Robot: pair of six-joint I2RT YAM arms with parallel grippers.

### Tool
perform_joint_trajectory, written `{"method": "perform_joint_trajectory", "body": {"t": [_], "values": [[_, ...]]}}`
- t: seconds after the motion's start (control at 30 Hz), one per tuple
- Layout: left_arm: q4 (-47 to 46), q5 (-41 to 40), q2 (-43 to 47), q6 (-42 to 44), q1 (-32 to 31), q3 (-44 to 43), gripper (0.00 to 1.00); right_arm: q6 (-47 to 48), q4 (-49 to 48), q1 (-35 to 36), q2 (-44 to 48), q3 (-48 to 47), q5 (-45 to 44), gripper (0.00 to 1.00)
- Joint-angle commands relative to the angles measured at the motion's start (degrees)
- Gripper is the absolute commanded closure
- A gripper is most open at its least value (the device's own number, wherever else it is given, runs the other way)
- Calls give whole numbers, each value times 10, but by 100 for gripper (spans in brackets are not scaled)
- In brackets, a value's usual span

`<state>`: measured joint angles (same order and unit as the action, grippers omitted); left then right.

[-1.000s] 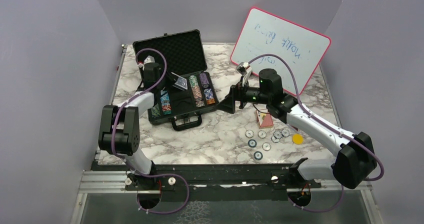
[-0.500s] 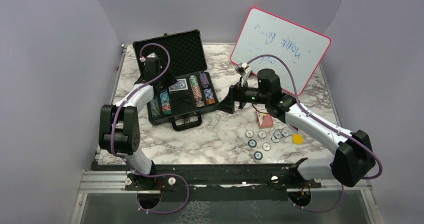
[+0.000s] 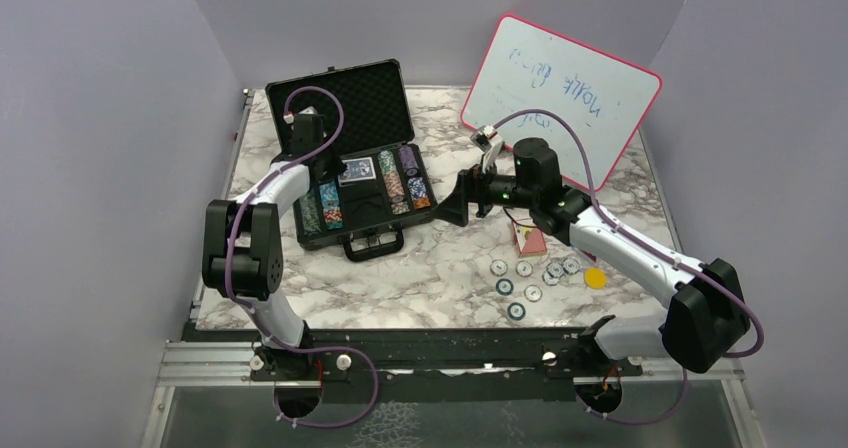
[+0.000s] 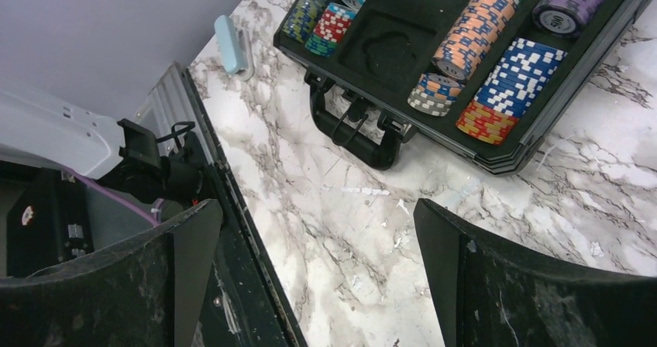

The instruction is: Pack up texas hold em set

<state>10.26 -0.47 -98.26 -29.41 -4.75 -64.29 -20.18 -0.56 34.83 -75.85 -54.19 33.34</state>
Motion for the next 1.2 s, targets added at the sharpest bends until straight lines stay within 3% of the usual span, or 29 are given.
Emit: {"method": "perform_joint_trajectory", "body": {"t": [0.0,0.23,0.5,0.6,0.8,1.17], "values": [[17,10,-31,3,0,-5,78,-2,10,3,1,7,-35,4],[-11,70,-48,-12,-1,15,87,-10,38,3,1,4,-108,5],[-31,85,-48,-20,0,39,86,-44,98,3,-4,-10,-256,5],[-2,63,-38,2,0,7,79,-45,139,3,-14,-29,-314,5],[90,35,2,82,-1,-95,54,-49,260,-7,-54,-82,-479,5],[114,191,118,133,-17,-95,35,-77,354,-76,-70,-54,-510,0]]}}
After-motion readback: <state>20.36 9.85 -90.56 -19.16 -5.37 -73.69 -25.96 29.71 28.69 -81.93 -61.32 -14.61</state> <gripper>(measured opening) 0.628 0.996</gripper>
